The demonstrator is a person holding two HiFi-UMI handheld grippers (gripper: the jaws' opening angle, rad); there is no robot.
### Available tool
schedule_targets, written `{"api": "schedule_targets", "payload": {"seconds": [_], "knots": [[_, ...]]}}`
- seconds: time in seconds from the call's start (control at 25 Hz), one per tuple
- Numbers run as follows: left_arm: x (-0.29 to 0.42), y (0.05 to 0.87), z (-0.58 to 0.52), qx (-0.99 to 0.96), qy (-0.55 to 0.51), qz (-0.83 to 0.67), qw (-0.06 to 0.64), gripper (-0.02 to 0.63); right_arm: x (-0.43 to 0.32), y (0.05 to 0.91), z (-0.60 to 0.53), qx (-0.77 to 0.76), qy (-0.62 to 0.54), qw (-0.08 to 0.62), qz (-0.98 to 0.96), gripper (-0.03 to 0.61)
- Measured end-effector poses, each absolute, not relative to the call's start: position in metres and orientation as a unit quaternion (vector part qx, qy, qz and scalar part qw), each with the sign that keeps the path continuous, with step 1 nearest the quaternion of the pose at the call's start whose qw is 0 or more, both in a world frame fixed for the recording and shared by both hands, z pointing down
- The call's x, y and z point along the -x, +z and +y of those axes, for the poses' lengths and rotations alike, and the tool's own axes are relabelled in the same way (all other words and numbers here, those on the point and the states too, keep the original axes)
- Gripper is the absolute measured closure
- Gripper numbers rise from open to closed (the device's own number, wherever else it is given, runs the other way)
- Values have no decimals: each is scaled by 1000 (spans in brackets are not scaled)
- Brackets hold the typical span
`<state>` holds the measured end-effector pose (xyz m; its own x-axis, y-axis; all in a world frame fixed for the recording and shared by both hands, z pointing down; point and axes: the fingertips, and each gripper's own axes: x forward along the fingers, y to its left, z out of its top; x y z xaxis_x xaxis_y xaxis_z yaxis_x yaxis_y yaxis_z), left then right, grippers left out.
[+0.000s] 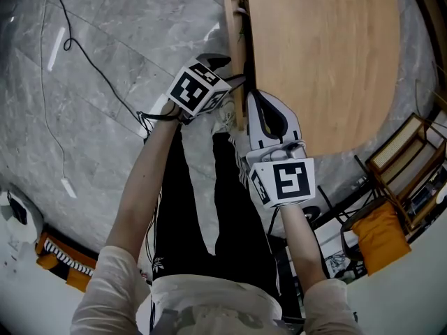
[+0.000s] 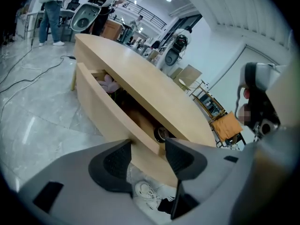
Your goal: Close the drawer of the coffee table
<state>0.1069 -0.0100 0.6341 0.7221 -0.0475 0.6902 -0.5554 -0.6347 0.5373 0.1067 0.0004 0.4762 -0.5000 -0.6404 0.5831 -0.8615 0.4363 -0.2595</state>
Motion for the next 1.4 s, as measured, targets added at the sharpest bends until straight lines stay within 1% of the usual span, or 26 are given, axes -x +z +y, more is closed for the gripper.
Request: {"api": "schedule_targets", "payload": {"seconds": [0.24, 0.44, 0.84, 1.0, 1.12, 1.16, 1.24, 1.28, 1.4], "knots": [[-108, 631, -6, -851, 333, -135, 384, 393, -111, 474, 1, -451, 270, 205, -826, 572], [-104, 630, -2, -862, 359, -69, 352, 387, -111, 477, -2, -450, 269, 208, -826, 572], [-102, 631, 1, -871, 379, -5, 313, 382, -107, 477, -5, -444, 268, 208, -829, 572], [-102, 631, 3, -870, 407, 38, 274, 382, -112, 476, -6, -444, 269, 207, -829, 572], [-99, 635, 1, -867, 447, 54, 213, 383, -113, 478, -5, -442, 271, 209, -829, 572], [-98, 638, -3, -866, 464, 46, 182, 428, -112, 478, -5, -442, 271, 209, -829, 572], [-96, 642, -12, -862, 489, 18, 128, 561, -112, 478, -4, -443, 273, 207, -828, 572], [-96, 643, -15, -862, 494, 7, 117, 574, -112, 477, -4, -444, 275, 205, -828, 572], [-95, 644, -17, -867, 484, -11, 122, 577, -111, 478, -6, -445, 277, 202, -827, 572]]}}
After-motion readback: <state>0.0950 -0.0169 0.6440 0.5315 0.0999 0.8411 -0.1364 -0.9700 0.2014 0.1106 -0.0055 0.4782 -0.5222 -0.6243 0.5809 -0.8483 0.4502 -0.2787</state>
